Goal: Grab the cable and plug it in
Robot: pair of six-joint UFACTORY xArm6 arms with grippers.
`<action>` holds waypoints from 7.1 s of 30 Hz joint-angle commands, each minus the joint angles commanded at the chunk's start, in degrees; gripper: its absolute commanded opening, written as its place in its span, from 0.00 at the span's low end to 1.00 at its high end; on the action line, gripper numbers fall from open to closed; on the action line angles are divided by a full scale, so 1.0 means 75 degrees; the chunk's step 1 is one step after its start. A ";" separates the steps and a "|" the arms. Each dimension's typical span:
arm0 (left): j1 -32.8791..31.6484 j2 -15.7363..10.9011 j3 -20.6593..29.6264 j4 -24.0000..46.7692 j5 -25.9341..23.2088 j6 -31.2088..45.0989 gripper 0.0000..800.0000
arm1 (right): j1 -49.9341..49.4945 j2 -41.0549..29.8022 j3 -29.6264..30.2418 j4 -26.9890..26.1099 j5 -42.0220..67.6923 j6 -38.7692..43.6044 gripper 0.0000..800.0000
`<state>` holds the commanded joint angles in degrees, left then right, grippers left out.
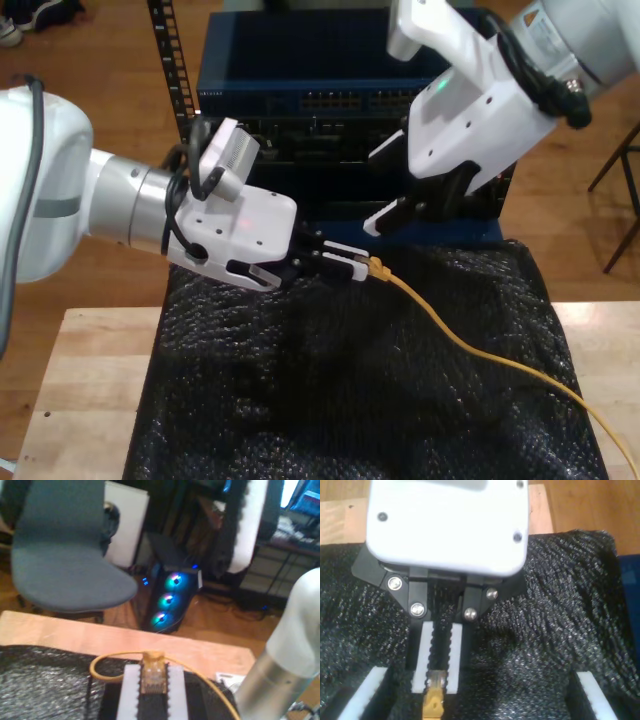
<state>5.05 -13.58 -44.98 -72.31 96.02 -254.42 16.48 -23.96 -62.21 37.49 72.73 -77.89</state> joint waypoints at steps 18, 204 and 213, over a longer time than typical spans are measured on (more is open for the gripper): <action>0.0926 0.0821 -0.0270 -0.0551 0.1114 -0.0399 0.01 | 0.0047 -0.1078 0.0633 0.0059 -0.0035 -0.2274 0.99; 0.0926 0.2497 -0.0527 -0.1958 0.5345 -0.1160 0.04 | 0.1817 -0.2614 0.2251 0.0023 -0.2942 -0.3458 0.71; 0.0926 0.2497 -0.0551 -0.1958 0.5345 -0.1160 0.04 | 0.1805 -0.2626 0.2204 0.0047 -0.2942 -0.3434 0.71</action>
<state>12.00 5.14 -49.11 -86.99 136.11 -263.12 30.02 -43.65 -45.68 37.85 50.66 -103.65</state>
